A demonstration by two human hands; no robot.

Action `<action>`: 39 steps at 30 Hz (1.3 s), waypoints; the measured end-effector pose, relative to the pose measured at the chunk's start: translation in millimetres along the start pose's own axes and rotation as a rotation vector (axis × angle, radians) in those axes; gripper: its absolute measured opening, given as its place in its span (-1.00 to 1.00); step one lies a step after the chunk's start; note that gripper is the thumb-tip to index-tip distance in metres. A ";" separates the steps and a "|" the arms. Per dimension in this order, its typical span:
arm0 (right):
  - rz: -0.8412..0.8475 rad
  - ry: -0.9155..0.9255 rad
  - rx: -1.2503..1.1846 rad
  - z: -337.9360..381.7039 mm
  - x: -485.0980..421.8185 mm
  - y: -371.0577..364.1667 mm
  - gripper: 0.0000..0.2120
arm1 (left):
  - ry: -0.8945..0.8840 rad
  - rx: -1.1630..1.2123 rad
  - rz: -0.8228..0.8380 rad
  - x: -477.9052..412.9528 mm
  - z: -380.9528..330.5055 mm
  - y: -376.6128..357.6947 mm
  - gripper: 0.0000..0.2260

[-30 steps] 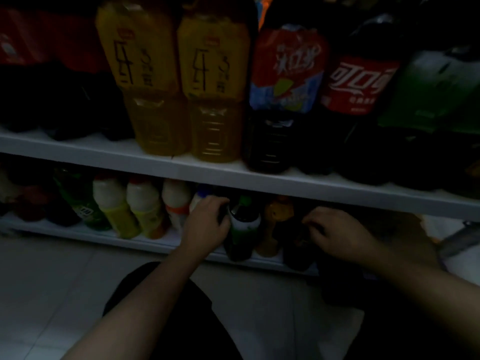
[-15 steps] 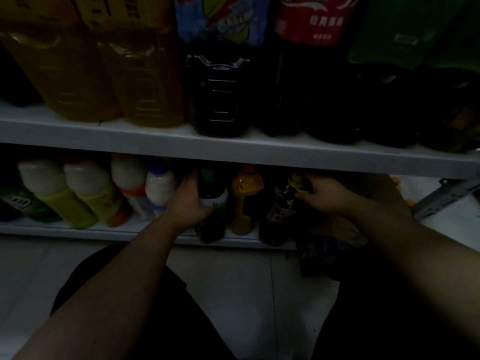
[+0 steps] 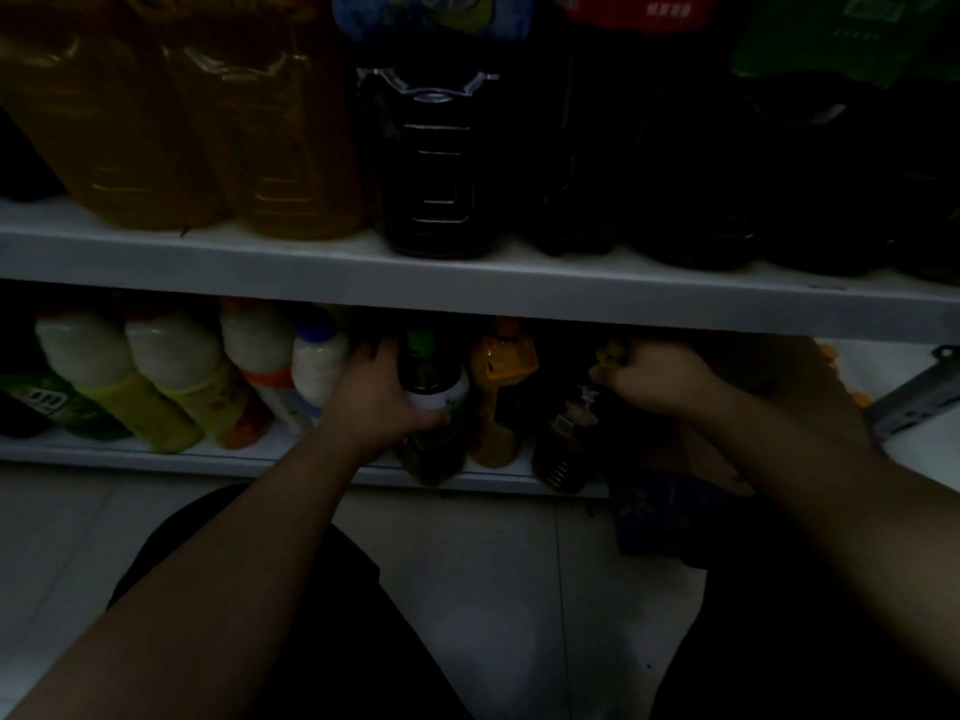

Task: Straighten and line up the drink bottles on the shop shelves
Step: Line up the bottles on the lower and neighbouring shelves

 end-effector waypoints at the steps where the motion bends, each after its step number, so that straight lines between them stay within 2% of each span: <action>1: -0.028 -0.015 0.024 -0.3 -1.8 0.7 -0.62 | 0.006 -0.030 -0.014 0.8 -2.2 -0.5 -0.10; 5: -0.042 -0.166 0.141 -10.3 -0.9 -2.8 -0.48 | 0.050 -0.137 -0.060 4.1 -8.4 -0.4 -0.12; 8: -0.246 -0.020 0.169 1.3 3.7 9.2 -0.48 | 0.072 -0.207 -0.173 7.8 -15.6 6.9 -0.22; 9: -0.264 -0.012 0.118 -0.3 3.3 11.9 -0.48 | 0.082 -0.208 -0.198 8.4 -17.4 9.0 -0.25; 11: -0.131 -0.122 0.036 -13.7 -3.2 7.4 -0.50 | 0.091 -0.207 -0.213 7.7 -18.7 11.2 -0.28; 12: -0.095 -0.125 0.090 -15.2 -5.0 4.7 -0.51 | 0.090 -0.221 -0.201 7.5 -18.1 11.1 -0.27; 14: -0.125 -0.043 0.094 -12.1 -8.8 5.5 -0.48 | 0.082 -0.268 -0.153 7.3 -16.0 8.4 -0.18; 16: -0.037 -0.062 -0.117 -14.1 -8.7 4.5 -0.45 | 0.075 -0.274 -0.084 6.7 -14.2 3.6 -0.08; 18: 0.135 -0.177 -0.214 -23.6 -6.0 -5.2 -0.44 | 0.047 -0.185 0.027 4.5 -11.5 -4.1 0.00; 19: 0.167 -0.244 -0.225 -29.0 -3.1 -5.4 -0.39 | 0.025 -0.113 0.095 3.1 -10.4 -8.0 0.02; 21: 0.065 -0.163 -0.047 -25.8 -1.3 5.6 -0.25 | -0.004 0.016 0.158 0.0 -8.4 -9.6 -0.01; 23: -0.120 0.048 0.137 -11.4 2.3 13.3 -0.38 | -0.016 0.036 0.129 -3.4 -7.0 -5.8 -0.04; 24: -0.174 0.085 0.164 -6.8 4.1 13.8 -0.45 | -0.022 0.007 0.120 -4.7 -7.3 -5.2 -0.04; 28: -0.193 -0.039 0.212 -9.6 1.6 8.2 -0.53 | 0.025 -0.127 0.083 -6.0 -3.7 -3.9 -0.04; 31: -0.221 -0.038 0.294 -7.6 4.5 7.0 -0.58 | 0.081 -0.174 0.047 -1.8 -4.2 -0.8 -0.03; 35: -0.409 -0.022 0.118 -6.0 8.7 17.1 -0.66 | 0.165 -0.198 -0.013 1.8 -6.5 4.6 -0.07; 37: -0.441 -0.035 0.106 -5.4 8.8 21.4 -0.65 | 0.194 -0.203 -0.053 3.3 -6.4 8.3 -0.09; 39: -0.396 -0.046 0.114 -7.2 10.0 14.7 -0.63 | 0.197 -0.209 -0.106 4.4 -8.4 11.5 -0.09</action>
Point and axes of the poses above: each hand's wrist, its own x-axis away from the middle knuckle, its own y-axis out of the back of the hand, z = x × y, the point moved 8 cm from there along -x, towards the middle knuckle, and after that the axes turned 3 degrees about -z, right-handed, at the moved point
